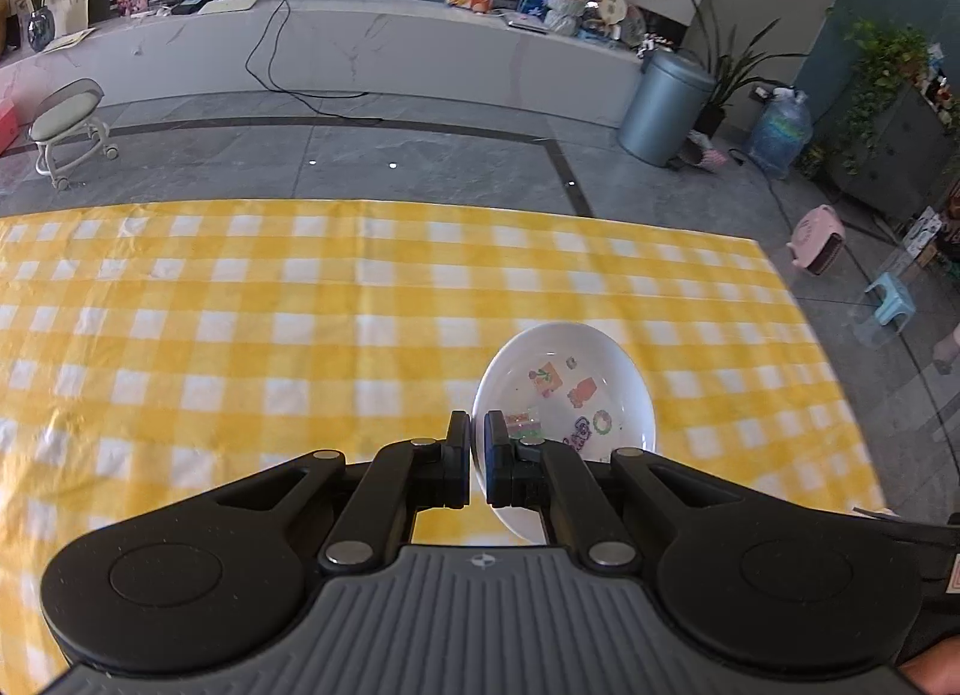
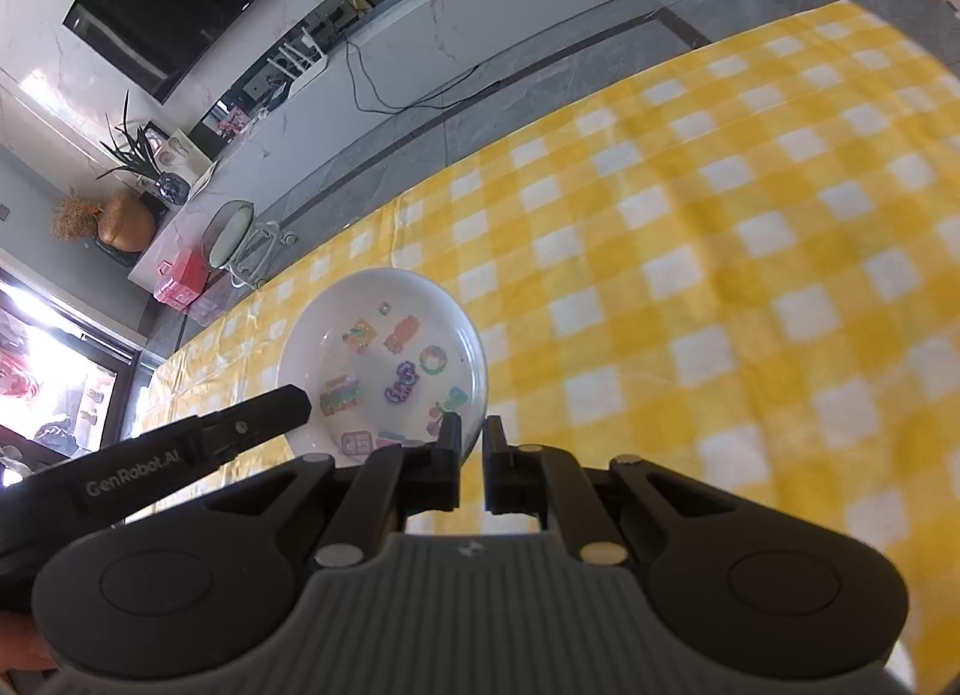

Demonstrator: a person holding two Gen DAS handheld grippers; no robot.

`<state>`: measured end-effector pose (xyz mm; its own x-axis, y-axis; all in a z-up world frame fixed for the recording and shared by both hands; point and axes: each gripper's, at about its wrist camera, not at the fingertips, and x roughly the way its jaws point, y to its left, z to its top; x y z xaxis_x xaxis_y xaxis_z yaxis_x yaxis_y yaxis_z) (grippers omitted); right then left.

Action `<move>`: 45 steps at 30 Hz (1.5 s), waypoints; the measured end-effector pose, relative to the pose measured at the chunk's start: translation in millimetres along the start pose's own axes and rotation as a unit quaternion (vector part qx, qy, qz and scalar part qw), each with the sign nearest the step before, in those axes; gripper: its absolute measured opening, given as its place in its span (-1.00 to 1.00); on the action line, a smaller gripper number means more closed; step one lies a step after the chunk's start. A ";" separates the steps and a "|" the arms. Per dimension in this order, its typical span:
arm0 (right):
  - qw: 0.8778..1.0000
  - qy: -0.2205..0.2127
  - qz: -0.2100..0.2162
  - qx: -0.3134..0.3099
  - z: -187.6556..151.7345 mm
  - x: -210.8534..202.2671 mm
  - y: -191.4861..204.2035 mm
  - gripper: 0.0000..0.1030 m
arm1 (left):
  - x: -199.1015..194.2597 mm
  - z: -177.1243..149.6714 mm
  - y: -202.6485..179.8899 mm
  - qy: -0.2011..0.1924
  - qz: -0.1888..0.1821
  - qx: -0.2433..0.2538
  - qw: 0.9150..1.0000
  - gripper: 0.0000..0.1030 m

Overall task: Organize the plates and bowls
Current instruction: 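Close the left tool on the sticker plate rim while the right tool grips it too, then lift the sticker plate and carry it over the Fruity plate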

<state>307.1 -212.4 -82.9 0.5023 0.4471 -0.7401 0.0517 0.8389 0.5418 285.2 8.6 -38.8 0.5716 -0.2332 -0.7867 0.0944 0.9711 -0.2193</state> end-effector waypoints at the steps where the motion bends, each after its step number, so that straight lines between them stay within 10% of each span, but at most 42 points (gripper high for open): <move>1: 1.000 -0.001 -0.001 0.000 -2.5 -9.1 -3.4 -0.92 | -4.4 -2.8 -5.9 0.001 -0.004 -0.002 1.000 -0.92; 18: 0.999 -0.027 -0.015 0.018 -75.6 -134.0 -98.4 -0.93 | -28.7 -90.8 -88.4 0.017 -0.072 -0.022 0.997 -0.92; 32: 0.997 -0.023 0.023 0.077 -122.8 -125.1 -157.4 -0.95 | 7.0 -154.8 -81.2 0.072 -0.066 -0.084 0.992 -0.91; 45: 0.998 0.011 -0.055 -0.006 -126.5 -99.1 -136.5 -0.96 | 14.6 -169.3 -72.8 0.093 -0.057 -0.101 0.989 -0.91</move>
<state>141.1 -332.0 -133.9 0.4751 0.3588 -0.8035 0.0949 0.8869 0.4521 148.7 -74.2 -132.0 0.4056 -0.3637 -0.8386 -0.0269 0.9123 -0.4087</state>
